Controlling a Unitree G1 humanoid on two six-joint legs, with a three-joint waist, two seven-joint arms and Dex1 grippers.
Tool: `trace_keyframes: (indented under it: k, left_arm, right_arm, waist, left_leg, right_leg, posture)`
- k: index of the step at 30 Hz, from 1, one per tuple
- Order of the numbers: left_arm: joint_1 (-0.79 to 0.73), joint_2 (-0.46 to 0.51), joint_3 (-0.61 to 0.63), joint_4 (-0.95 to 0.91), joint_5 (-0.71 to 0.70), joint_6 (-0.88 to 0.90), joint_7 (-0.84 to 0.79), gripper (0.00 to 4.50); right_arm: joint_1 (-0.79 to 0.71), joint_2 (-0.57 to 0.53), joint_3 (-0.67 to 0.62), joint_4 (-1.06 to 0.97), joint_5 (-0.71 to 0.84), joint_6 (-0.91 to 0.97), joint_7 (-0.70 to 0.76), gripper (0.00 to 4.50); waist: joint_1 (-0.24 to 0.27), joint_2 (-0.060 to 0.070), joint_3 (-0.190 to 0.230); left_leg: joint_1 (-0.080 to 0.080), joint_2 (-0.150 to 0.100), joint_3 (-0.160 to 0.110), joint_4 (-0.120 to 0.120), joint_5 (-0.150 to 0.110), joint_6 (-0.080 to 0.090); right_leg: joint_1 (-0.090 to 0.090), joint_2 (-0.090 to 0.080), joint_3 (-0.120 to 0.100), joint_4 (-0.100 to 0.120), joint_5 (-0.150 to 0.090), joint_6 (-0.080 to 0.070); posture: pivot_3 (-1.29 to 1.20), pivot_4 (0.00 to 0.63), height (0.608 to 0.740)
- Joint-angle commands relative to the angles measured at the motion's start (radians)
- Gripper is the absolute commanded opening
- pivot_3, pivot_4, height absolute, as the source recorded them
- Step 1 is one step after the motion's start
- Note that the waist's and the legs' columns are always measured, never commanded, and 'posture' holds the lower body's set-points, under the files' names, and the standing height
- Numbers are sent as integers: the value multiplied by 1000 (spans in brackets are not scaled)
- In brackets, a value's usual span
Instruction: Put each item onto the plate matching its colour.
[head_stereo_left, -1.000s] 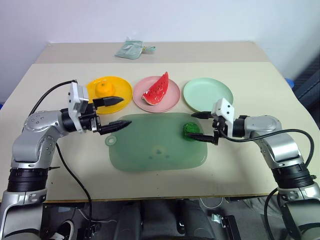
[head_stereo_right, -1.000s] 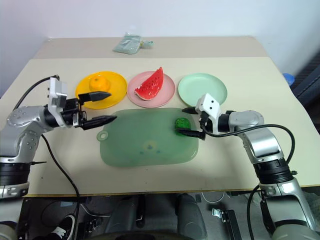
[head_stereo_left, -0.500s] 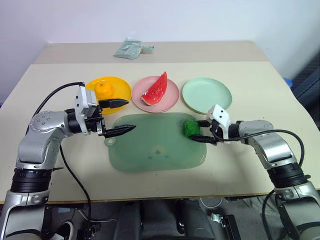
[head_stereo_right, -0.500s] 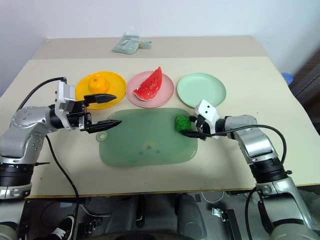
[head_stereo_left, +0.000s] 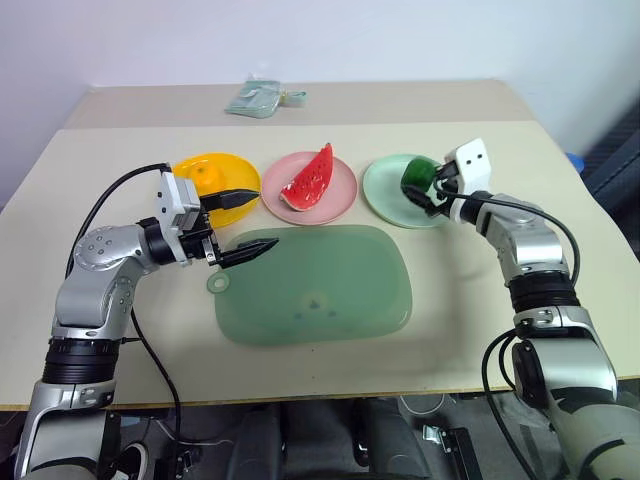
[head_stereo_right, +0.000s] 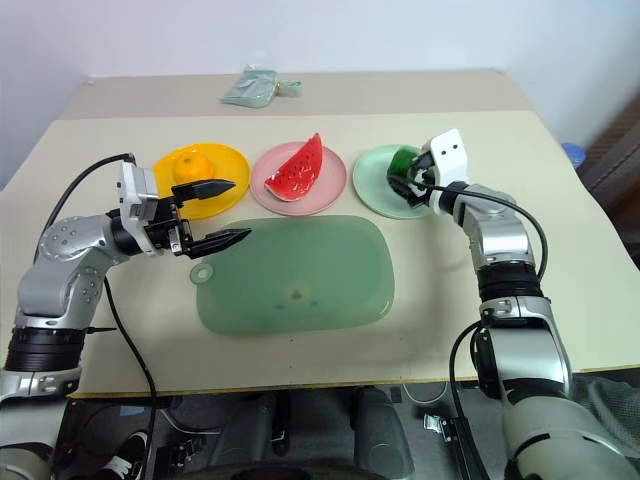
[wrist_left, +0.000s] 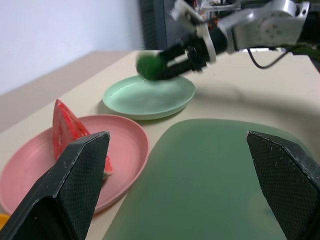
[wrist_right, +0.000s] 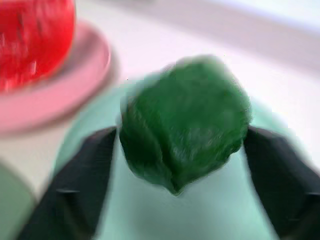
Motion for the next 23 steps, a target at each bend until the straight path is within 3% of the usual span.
trace_keyframes:
  k: [1, 9, 13, 17, 23]
  left_arm:
    - [-2, 19, 28, -25, -11, -7, -5, 4500]
    - [-1, 57, 62, -31, -50, 32, -18, 4500]
    - [44, 90, 86, -54, -56, 33, -37, 4500]
    - [74, 134, 107, -49, -79, 51, -86, 4500]
    - [87, 171, 110, 2, -63, 16, -160, 4500]
  right_arm:
    - [-47, -2, -25, -2, -11, -84, -28, 4471]
    - [-20, 17, -125, -144, 126, -131, 40, 4471]
    - [173, -22, -91, -470, 287, -56, 295, 4471]
    - [408, -152, -45, -802, 463, 108, 526, 4471]
    - [491, -200, -64, -915, 466, 123, 510, 4471]
  waist:
    - [1, 0, 0]
    - [7, 0, 0]
    - [11, 0, 0]
    - [13, 0, 0]
    - [5, 0, 0]
  left_leg:
    - [0, 0, 0, 0, 0, 0]
    - [0, 0, 0, 0, 0, 0]
    - [0, 0, 0, -1, 0, 0]
    - [-1, 0, 0, -1, 0, 1]
    - [3, 1, 0, 1, 0, 0]
  right_leg:
    - [0, 0, 0, 0, 0, 0]
    - [0, 0, 0, 0, 0, 0]
    - [0, 0, 0, 0, 0, 0]
    - [0, -1, 0, -1, 0, 0]
    - [2, 1, 0, 0, 0, -2]
  posture:
    - [0, 150, 740]
    - [0, 150, 740]
    - [0, 150, 740]
    - [0, 150, 740]
    - [0, 150, 740]
